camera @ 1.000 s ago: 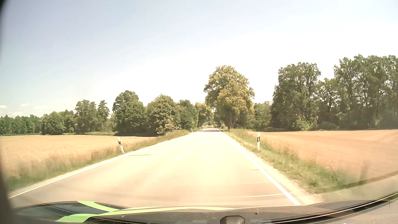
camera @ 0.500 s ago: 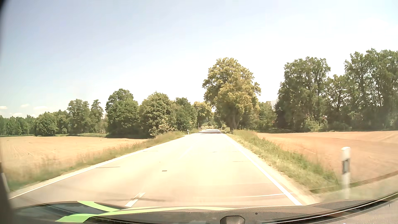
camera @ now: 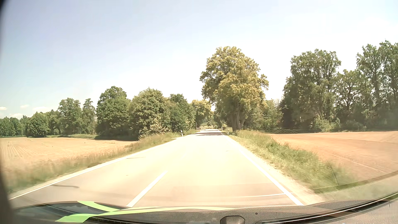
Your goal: Follow the waypoints while adhering to traffic rules and regulations
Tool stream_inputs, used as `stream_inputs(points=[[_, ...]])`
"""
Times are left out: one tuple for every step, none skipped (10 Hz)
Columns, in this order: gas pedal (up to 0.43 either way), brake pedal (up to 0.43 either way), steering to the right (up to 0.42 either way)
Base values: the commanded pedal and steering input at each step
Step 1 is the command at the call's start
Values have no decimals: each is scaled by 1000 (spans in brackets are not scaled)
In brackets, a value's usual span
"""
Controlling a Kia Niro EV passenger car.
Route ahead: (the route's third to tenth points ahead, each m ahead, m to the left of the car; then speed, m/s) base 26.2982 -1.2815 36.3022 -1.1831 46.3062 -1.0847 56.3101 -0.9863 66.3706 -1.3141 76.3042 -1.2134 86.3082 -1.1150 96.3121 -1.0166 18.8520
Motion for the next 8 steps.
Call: stream_inputs(points=[[260,0,-1],[268,0,-1],[268,0,-1],[280,0,-1],[280,0,-1],[268,0,-1],[220,0,-1],[189,0,-1]])
